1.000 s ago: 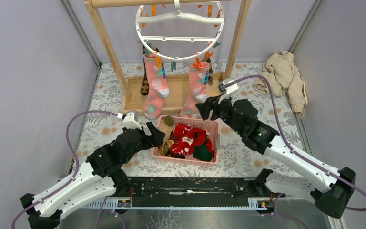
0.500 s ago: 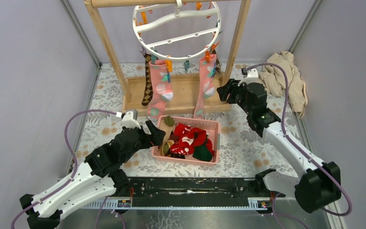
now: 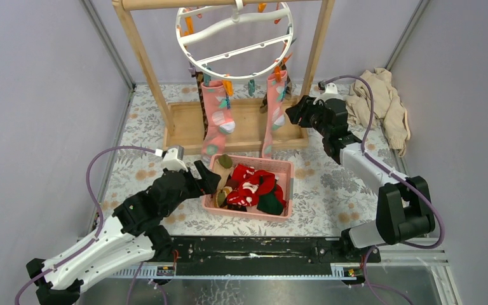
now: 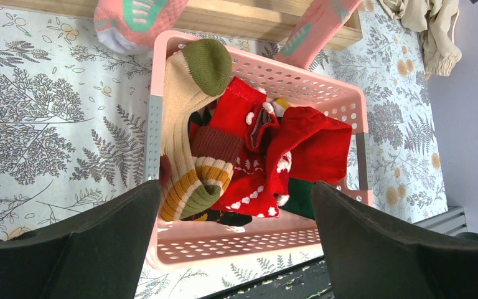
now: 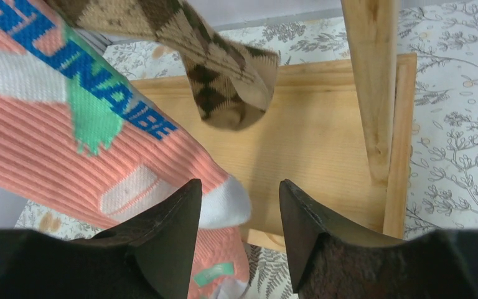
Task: Remove the socks clipped to the hanger
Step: Remove the sock from the hanger.
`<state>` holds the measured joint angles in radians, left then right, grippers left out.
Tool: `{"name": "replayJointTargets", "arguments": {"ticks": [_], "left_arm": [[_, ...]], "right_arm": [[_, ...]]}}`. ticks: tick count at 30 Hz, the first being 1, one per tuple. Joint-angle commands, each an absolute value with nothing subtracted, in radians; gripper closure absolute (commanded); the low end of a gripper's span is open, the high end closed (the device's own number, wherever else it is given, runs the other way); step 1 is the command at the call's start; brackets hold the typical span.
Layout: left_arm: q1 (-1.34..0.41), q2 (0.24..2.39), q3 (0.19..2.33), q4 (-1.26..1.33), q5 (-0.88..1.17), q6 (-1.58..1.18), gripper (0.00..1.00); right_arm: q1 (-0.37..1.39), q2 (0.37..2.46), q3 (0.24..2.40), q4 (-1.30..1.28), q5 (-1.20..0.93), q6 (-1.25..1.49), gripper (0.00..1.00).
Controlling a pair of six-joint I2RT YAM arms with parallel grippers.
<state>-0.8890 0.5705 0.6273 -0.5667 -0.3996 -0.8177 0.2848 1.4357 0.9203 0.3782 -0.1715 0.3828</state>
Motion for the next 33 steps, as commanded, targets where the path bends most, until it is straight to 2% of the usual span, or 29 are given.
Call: {"name": "replayJointTargets", "arguments": {"ticks": [1, 18, 26, 28, 33], "left_arm": [[-0.889, 0.571, 0.658, -0.521, -0.401, -0.803, 0.01], [-0.889, 0.573, 0.673, -0.543, -0.394, -0.807, 0.01], [-0.889, 0.573, 0.68, -0.551, -0.391, -0.807, 0.01], [-0.888, 0.577, 0.68, -0.551, -0.392, -0.807, 0.01], [-0.888, 0.586, 0.685, -0.549, -0.391, -0.808, 0.01]], "right_arm": [[0.28, 1.447, 0.998, 0.476, -0.181, 0.37, 0.44], [0.261, 1.604, 1.035, 0.737, -0.254, 0.285, 0.39], [0.253, 1.653, 1.068, 0.801, -0.307, 0.273, 0.42], [0.252, 1.661, 1.078, 0.805, -0.321, 0.279, 0.49], [0.252, 1.648, 1.085, 0.752, -0.316, 0.285, 0.79]]}}
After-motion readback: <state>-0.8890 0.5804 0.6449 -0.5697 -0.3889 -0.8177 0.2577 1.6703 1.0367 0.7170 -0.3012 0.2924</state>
